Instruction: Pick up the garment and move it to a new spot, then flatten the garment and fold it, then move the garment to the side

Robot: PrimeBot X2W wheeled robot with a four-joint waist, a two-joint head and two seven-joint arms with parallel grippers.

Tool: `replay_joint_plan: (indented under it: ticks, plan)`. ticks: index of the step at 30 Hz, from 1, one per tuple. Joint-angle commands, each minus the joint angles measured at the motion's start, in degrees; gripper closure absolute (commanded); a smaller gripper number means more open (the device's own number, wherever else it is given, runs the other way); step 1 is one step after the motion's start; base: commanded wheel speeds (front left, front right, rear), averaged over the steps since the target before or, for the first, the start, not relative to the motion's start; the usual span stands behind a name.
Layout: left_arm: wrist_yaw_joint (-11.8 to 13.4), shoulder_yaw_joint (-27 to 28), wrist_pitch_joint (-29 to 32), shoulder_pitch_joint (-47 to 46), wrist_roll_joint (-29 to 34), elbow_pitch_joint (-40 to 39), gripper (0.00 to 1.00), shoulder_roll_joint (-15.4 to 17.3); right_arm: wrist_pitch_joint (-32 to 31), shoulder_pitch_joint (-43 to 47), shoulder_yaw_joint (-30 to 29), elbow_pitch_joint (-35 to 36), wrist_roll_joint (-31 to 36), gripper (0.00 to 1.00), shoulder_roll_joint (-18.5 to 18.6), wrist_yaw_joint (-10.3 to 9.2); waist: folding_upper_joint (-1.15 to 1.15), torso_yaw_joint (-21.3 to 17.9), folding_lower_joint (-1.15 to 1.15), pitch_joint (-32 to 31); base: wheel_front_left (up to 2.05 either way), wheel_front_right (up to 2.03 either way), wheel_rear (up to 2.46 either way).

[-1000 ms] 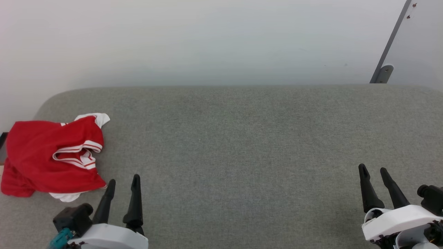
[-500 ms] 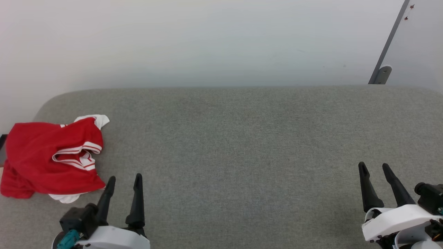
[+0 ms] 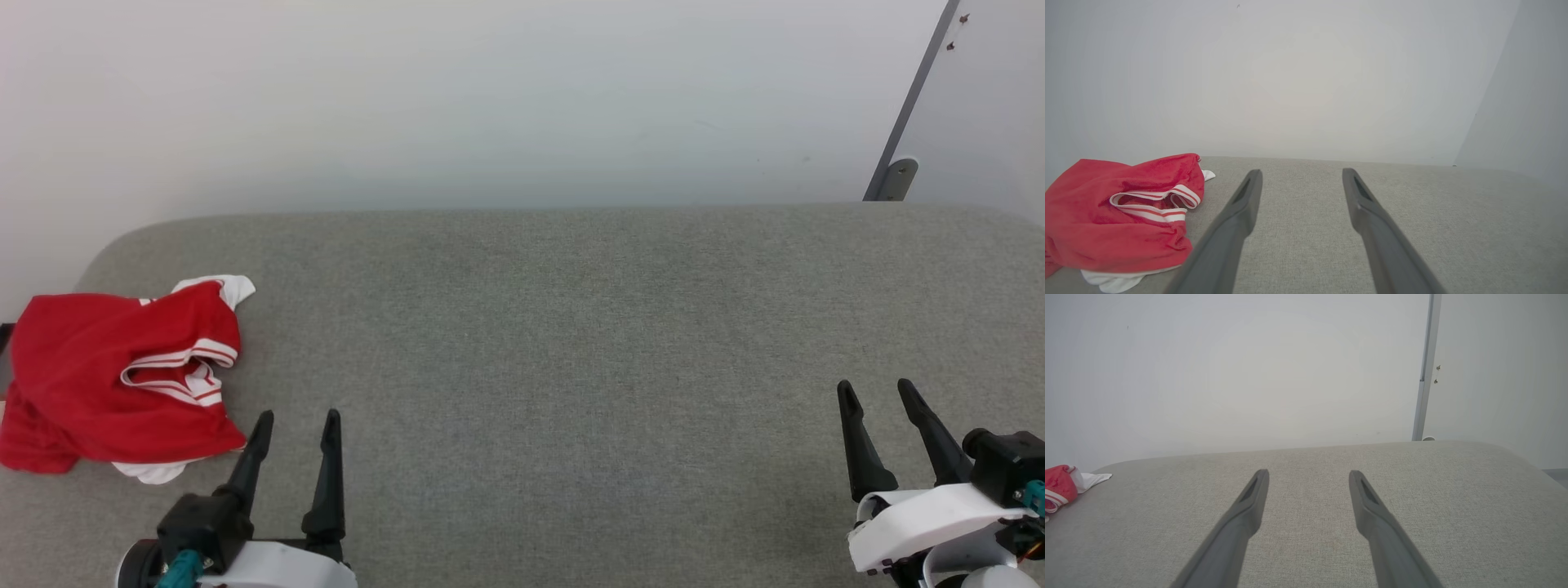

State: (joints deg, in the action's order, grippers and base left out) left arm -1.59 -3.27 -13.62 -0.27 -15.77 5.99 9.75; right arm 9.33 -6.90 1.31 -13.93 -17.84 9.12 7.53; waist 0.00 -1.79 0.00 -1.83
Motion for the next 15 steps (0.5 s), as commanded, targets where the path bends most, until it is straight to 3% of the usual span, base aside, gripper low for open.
replay_joint_plan:
  ticks: [1, 15]
  plan:
    - [-0.21, 0.13, -0.40, 0.32, 1.44, -0.44, 0.00, 0.06, 0.40, -0.89, 0.10, 0.39, 0.91, 0.00, 0.24, -0.07, 0.00, -0.01, 0.00, -0.01, 0.00, 0.00, 0.00]
    - [-0.69, 0.88, -1.53, 0.87, 5.25, -0.84, 0.00, -0.51, 1.55, -0.81, 0.43, 0.59, 5.40, 0.00, 0.98, -0.08, 0.00, 0.05, 0.00, -0.25, 0.00, 0.00, 0.00]
